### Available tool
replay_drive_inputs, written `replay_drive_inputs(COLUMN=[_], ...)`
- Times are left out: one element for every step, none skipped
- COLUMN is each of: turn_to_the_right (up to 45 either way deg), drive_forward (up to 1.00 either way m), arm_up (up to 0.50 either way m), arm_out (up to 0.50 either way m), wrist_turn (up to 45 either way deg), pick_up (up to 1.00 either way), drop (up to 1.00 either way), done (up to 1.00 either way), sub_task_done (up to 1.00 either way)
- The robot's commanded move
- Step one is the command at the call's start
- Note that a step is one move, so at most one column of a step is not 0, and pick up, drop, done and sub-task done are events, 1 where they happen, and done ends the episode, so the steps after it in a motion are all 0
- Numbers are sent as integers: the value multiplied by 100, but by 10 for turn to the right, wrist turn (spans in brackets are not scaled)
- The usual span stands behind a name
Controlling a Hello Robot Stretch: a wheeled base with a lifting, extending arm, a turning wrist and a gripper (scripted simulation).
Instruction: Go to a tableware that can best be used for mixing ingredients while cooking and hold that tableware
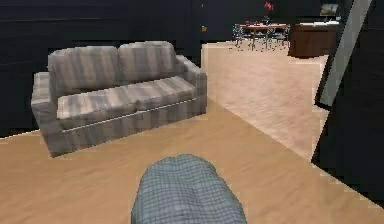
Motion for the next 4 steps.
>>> replay_drive_inputs(turn_to_the_right=[450,150,0,0], drive_forward=[0,0,15,75], arm_up=[0,0,0,0], arm_out=[0,0,0,0], wrist_turn=[0,0,0,0], pick_up=[0,0,0,0], drop=[0,0,0,0], done=[0,0,0,0], sub_task_done=[0,0,0,0])
